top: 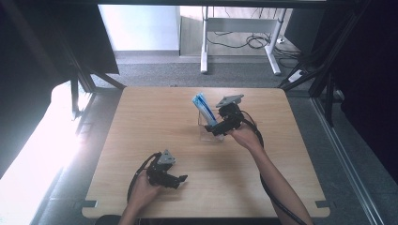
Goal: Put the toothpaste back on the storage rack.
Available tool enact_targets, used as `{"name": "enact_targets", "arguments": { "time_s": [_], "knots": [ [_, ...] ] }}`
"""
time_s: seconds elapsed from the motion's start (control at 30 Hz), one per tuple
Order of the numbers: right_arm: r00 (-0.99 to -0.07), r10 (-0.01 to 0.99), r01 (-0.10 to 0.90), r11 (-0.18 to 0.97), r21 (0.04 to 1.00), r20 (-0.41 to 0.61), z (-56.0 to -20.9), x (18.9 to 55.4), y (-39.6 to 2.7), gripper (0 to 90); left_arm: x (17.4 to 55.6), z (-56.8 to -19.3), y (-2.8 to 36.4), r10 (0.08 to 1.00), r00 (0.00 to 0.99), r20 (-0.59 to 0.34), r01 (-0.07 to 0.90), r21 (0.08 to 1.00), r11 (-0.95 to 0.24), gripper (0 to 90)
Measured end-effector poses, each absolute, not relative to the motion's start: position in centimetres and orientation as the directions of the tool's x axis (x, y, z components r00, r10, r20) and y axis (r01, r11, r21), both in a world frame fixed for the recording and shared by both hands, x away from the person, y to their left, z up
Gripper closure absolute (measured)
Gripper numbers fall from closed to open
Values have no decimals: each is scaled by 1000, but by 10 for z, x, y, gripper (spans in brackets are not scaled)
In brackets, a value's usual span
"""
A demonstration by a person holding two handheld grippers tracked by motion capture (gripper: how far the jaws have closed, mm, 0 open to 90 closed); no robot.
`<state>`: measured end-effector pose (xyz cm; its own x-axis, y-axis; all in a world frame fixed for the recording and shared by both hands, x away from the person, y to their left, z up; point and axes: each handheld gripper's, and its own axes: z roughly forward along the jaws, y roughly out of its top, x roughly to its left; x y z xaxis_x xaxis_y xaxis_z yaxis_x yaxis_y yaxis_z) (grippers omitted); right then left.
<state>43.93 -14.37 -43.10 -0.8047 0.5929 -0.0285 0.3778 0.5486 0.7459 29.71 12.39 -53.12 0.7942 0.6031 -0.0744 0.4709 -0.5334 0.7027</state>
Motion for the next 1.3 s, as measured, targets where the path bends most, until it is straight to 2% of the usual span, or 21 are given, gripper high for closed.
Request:
{"name": "enact_targets", "arguments": {
  "time_s": [0.33,1.3],
  "knots": [
    [-800,600,395,546,739,-16,-430,425,-154,0,297,-531,125,605,792,-82,471,713,-520,132],
    [-802,594,357,559,748,-61,-438,379,-195,1,297,-532,124,600,796,-75,465,710,-529,131]
  ]
}}
